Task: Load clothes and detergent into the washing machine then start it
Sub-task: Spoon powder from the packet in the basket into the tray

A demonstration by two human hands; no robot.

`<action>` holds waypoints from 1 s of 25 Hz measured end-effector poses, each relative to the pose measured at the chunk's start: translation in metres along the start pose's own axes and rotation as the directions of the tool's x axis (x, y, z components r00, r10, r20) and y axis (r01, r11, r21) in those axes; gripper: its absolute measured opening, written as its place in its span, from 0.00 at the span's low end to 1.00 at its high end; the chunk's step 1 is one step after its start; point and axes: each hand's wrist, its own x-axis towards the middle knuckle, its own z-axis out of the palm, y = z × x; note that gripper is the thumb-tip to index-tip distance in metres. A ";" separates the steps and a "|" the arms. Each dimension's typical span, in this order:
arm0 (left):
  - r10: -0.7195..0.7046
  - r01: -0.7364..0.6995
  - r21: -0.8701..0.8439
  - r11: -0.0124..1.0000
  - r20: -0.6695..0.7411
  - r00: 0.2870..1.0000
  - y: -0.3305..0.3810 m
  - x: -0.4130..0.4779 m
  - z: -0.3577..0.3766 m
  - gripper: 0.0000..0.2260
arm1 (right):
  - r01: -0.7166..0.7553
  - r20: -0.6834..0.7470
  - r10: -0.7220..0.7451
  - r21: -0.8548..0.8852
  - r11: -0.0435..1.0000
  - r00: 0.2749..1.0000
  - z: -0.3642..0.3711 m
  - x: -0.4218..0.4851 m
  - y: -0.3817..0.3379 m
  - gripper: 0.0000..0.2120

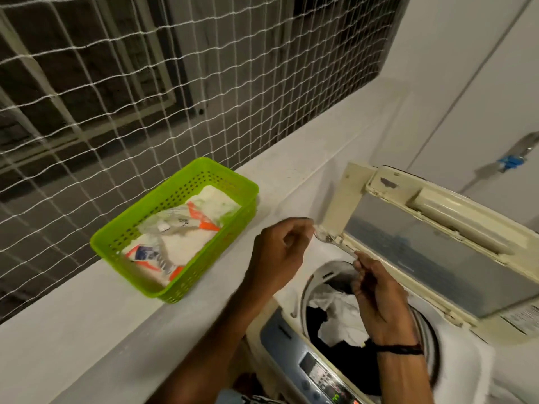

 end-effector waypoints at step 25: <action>-0.047 0.221 0.409 0.885 -0.395 0.917 -0.012 -0.035 -0.221 0.10 | 0.812 0.834 -0.070 -0.549 -0.197 0.547 0.251 -0.053 0.013 0.13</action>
